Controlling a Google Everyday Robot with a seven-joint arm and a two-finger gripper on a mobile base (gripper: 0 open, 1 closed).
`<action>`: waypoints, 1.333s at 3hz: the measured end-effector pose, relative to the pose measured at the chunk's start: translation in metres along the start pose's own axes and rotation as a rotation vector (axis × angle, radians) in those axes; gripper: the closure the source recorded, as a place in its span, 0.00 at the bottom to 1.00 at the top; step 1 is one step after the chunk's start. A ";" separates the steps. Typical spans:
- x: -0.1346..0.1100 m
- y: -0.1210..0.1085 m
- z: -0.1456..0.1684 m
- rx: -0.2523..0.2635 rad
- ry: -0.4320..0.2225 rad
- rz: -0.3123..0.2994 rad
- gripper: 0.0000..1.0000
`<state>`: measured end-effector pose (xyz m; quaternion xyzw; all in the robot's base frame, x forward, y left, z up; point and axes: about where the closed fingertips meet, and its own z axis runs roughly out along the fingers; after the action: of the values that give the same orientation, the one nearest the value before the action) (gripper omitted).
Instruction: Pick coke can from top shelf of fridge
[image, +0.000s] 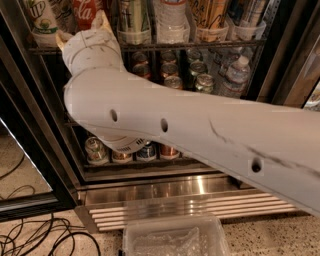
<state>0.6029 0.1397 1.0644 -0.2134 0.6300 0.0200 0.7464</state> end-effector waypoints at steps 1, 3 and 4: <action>-0.001 -0.008 0.012 -0.008 -0.006 -0.003 0.37; -0.001 -0.017 0.029 -0.011 -0.017 0.002 0.37; -0.005 -0.017 0.042 -0.013 -0.037 0.004 0.39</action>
Offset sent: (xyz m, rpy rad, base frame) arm 0.0413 -0.0081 0.0017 -0.0006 0.0048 0.0159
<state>0.6461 0.1397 1.0790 -0.2165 0.6165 0.0293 0.7565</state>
